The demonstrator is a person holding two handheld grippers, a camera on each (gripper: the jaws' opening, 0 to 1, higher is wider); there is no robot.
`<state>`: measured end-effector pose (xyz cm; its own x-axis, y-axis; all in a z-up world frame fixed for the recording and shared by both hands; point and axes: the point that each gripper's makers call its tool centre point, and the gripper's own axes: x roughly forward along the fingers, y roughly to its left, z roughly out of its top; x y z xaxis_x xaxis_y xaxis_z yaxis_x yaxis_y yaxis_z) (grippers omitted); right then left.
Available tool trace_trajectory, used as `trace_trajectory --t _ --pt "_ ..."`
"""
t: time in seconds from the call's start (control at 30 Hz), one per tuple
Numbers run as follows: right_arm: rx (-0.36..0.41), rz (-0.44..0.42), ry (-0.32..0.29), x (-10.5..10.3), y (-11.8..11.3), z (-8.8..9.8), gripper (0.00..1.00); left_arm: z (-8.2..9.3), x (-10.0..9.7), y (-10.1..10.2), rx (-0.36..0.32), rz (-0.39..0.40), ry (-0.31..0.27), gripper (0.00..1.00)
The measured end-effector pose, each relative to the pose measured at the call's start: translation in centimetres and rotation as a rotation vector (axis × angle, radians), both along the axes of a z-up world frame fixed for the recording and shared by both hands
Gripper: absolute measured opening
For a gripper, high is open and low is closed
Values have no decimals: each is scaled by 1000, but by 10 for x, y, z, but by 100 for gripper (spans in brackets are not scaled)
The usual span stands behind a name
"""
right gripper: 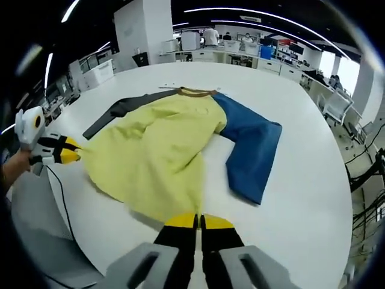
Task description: Fold the garment on the visible template until the final outline fits inside the template.
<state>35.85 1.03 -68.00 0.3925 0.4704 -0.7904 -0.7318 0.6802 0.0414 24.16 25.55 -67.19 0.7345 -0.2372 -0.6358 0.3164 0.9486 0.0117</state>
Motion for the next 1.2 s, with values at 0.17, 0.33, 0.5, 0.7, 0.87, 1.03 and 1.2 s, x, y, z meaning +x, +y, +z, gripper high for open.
trace_trajectory --t 0.17,0.33,0.5,0.7,0.87,1.03,1.2 --pt "8 -28 1 -7 -7 0 0 0 -9 2 -3 -6 17 5" --pt "31 -81 25 -19 -14 -5 0 -7 -18 9 18 -11 33 5" --pt "62 -132 53 -31 -17 -10 0 -12 -23 16 28 1 49 4" --pt "62 -139 85 -43 -16 -21 0 -16 -27 21 71 -12 63 4" --pt "43 -135 95 -47 -18 -29 0 -20 -30 25 62 -1 74 4" --pt "40 -145 102 -46 -20 -32 0 -21 -32 25 43 16 78 5" --pt "36 -145 110 -46 -21 -34 0 -22 -37 25 37 25 84 9"
